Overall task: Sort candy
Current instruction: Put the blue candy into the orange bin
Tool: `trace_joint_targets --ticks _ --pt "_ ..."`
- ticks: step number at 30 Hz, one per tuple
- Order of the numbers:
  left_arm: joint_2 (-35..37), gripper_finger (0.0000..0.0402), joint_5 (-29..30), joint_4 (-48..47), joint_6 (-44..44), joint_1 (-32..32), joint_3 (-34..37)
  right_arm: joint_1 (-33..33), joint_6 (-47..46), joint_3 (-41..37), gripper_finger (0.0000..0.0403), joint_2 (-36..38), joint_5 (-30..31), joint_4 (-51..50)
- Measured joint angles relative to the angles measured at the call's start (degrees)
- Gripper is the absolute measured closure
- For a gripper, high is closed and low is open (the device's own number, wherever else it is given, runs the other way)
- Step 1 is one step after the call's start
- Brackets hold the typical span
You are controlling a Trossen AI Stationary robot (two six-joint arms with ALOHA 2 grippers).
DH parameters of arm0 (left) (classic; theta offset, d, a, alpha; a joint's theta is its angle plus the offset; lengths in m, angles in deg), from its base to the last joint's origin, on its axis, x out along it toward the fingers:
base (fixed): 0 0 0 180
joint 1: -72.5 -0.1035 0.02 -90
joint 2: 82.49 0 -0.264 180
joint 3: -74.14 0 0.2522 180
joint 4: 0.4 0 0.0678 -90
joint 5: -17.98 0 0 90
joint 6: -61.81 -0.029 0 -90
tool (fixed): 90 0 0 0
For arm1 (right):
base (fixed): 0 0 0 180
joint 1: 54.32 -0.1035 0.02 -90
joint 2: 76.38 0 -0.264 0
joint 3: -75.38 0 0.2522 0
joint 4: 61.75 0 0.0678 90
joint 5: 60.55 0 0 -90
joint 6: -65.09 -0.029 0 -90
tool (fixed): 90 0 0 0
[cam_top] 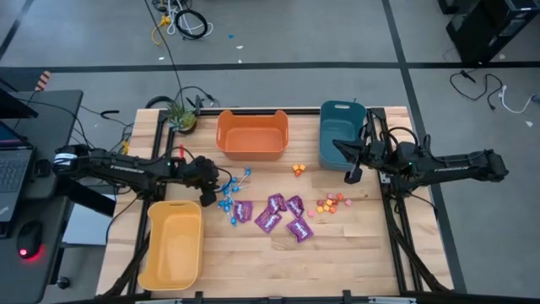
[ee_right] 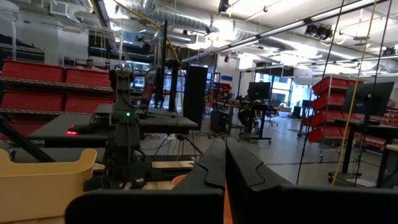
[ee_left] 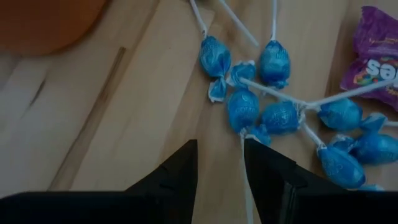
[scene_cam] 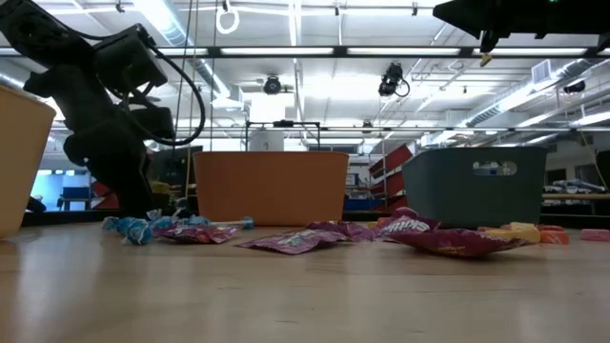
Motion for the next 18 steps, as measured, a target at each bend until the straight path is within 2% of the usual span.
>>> trace_joint_targets --ticks 18 --pt "0.0 0.0267 0.2 -1.3 2.1 0.1 0.0 0.0 0.0 0.0 0.0402 0.0 0.0 0.0"
